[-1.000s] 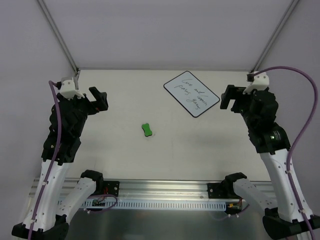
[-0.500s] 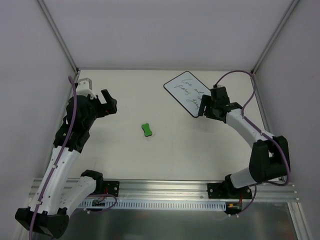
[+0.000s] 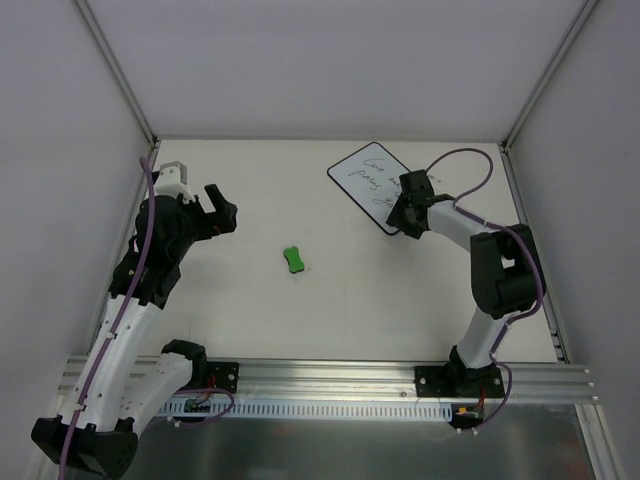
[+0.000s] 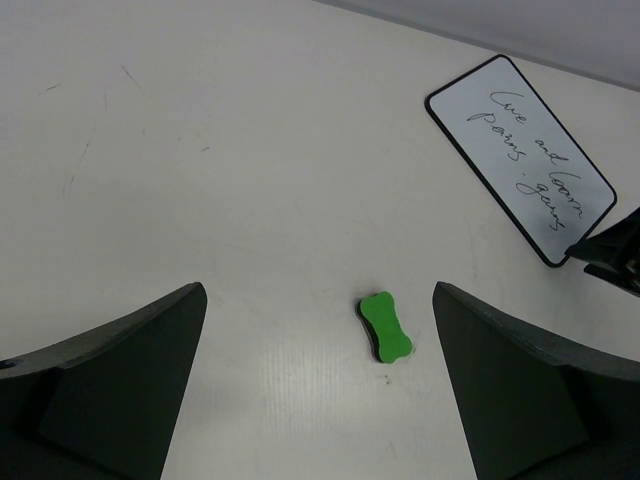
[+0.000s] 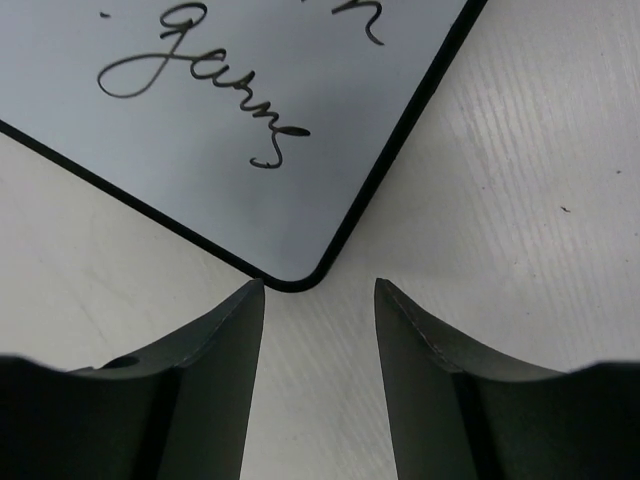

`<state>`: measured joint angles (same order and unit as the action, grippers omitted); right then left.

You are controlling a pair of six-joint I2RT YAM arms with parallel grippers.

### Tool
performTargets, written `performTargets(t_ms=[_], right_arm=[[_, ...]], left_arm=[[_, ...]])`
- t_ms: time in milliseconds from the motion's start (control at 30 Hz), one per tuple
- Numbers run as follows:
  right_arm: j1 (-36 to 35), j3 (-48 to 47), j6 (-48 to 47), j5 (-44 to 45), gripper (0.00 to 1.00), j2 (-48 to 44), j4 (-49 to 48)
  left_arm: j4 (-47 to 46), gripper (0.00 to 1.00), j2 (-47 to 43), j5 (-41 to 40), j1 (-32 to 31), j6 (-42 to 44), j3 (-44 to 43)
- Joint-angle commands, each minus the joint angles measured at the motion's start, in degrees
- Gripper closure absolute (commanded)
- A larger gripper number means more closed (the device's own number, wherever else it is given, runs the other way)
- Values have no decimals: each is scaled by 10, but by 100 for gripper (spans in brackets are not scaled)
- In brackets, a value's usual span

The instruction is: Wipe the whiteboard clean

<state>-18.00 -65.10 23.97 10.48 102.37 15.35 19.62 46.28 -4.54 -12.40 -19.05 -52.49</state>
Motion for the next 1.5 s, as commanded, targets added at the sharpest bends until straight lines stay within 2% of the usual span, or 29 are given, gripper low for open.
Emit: performTargets(t_ms=[0,333,600,767,867,933,1067,1200,1300,1467], right_arm=[[-4,-35,46,35,49,11,-28],[-8,-25,88,33,55,49,-16],[-34,2,107,45,74,38,13],[-62,5,121,61,78,39,87],[-76,20,125,53,85,35,115],[-92,34,122,48,89,29,133],[-137,66,101,17,92,9,144],[-230,82,89,-46,92,7,144],[-290,69,72,-79,93,12,136],[-317,16,-2,-127,89,-4,136]], left_arm=[[-16,1,-15,13,-3,-12,11],[-15,1,-39,15,-3,-23,24],[-14,1,-43,32,-3,-29,27],[-13,1,-45,43,-3,-31,32],[-14,1,-49,44,-3,-31,35],[-14,1,-51,44,-4,-34,39],[-13,1,-56,59,-3,-42,51],[-14,1,-52,66,-3,-50,61],[-14,1,-46,73,-4,-56,65],[-14,1,-34,84,-3,-66,66]])
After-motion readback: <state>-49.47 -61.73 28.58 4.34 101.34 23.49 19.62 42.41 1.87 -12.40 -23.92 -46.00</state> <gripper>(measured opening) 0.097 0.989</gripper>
